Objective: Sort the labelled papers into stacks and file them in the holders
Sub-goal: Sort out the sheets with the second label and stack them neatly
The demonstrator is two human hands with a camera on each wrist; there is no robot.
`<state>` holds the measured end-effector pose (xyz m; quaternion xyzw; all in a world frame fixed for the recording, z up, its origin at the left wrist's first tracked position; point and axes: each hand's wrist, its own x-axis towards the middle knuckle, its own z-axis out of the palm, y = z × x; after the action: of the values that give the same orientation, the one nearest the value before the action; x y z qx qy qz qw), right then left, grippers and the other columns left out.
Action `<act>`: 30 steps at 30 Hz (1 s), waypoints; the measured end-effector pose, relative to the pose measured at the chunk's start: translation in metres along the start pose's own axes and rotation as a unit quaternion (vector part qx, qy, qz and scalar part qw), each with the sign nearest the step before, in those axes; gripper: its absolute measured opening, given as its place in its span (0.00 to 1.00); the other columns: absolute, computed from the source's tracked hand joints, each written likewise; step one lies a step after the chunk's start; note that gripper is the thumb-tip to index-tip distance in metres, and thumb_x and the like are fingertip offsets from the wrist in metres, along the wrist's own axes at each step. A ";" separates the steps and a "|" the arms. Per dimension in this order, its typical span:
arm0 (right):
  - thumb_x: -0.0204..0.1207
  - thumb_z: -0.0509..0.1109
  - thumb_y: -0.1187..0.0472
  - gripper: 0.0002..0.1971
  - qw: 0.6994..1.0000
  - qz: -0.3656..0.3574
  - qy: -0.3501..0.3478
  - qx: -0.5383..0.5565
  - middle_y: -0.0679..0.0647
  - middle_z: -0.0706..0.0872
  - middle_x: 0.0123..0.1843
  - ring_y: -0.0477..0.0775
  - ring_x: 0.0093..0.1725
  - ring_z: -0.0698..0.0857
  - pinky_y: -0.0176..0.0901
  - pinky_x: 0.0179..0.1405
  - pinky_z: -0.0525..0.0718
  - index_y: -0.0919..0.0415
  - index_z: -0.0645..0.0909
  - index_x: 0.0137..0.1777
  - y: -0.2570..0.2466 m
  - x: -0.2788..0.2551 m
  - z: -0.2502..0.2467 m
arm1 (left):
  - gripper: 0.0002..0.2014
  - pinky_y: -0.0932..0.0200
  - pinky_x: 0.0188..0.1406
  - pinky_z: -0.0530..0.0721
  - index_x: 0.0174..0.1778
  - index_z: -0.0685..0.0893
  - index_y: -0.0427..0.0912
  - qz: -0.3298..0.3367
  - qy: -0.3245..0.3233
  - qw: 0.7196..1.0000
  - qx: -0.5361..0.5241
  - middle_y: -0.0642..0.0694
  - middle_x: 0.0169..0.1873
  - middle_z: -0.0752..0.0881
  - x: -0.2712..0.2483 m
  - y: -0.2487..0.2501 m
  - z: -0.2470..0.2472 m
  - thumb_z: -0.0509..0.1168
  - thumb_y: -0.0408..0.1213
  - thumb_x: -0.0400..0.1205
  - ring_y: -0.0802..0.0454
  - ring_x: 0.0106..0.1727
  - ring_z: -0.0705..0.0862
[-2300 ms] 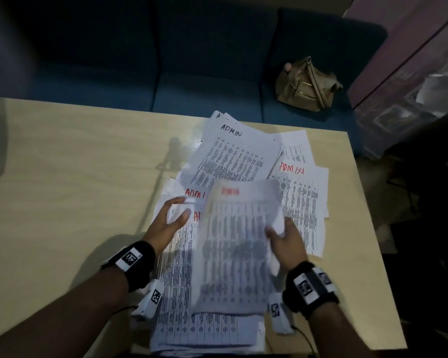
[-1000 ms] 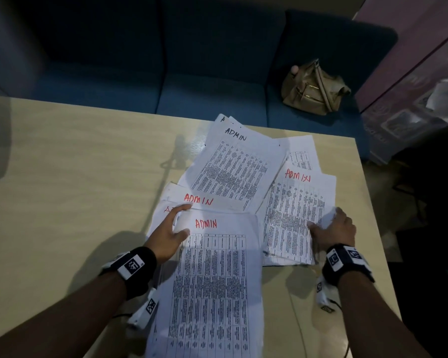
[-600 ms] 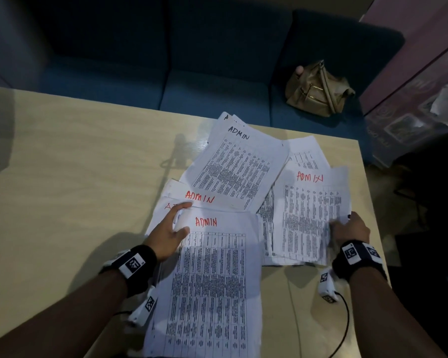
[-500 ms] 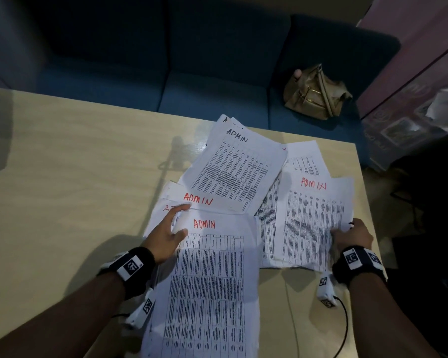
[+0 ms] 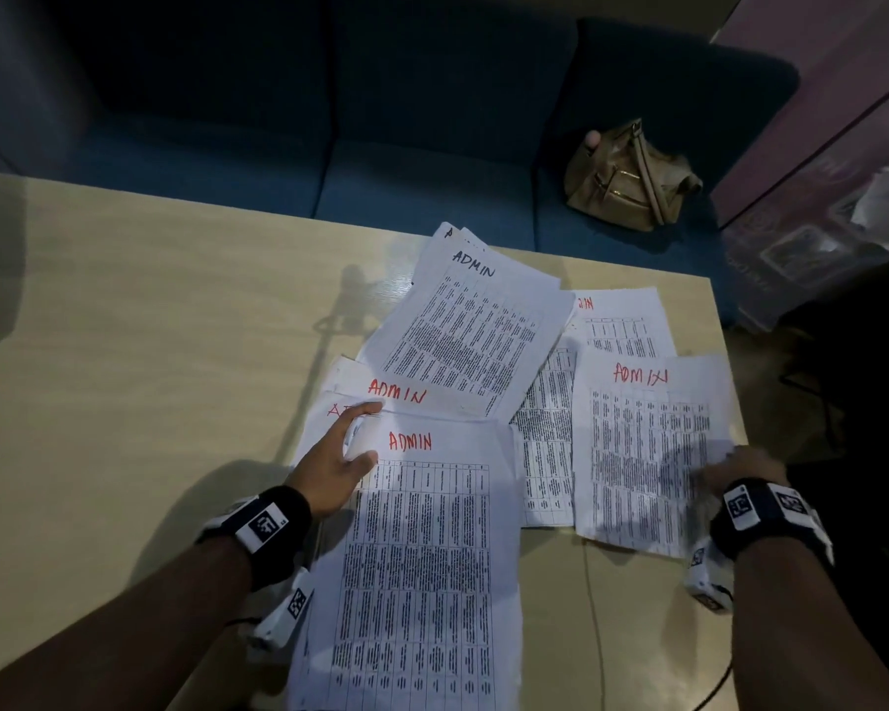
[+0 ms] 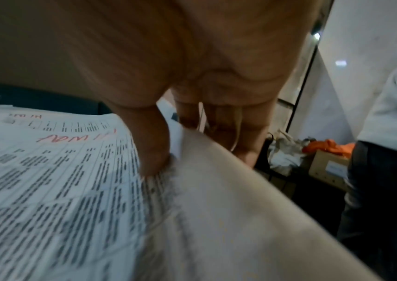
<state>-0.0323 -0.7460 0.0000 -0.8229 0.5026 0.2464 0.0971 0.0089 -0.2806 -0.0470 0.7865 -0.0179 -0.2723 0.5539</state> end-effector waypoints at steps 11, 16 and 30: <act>0.77 0.68 0.54 0.18 0.985 -0.148 0.082 0.040 0.71 0.86 0.52 0.68 0.53 0.85 0.50 0.54 0.81 0.72 0.85 0.51 -0.055 0.005 0.008 | 0.28 0.70 0.58 0.80 0.67 0.70 0.63 0.018 0.012 1.000 -0.014 0.74 0.67 0.70 0.000 0.003 -0.002 0.63 0.24 0.81 0.82 0.59 0.75; 0.69 0.77 0.58 0.23 0.979 -0.144 0.104 0.099 0.72 0.82 0.58 0.73 0.58 0.82 0.58 0.60 0.82 0.73 0.80 0.58 -0.065 -0.001 0.017 | 0.28 0.73 0.47 0.83 0.64 0.72 0.63 0.000 0.025 0.999 -0.047 0.69 0.65 0.73 0.003 0.000 -0.002 0.64 0.23 0.80 0.79 0.52 0.80; 0.79 0.63 0.50 0.20 0.882 -0.207 0.316 0.283 0.72 0.86 0.50 0.71 0.50 0.85 0.54 0.50 0.81 0.66 0.82 0.59 -0.049 -0.051 -0.060 | 0.28 0.49 0.80 0.64 0.65 0.73 0.68 -0.008 0.019 1.000 -0.008 0.69 0.69 0.75 0.006 -0.006 -0.005 0.68 0.29 0.79 0.61 0.72 0.72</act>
<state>0.0106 -0.7075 0.0728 -0.8801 0.3730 -0.2052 0.2103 0.0145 -0.2759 -0.0532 0.7873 0.0016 -0.2617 0.5583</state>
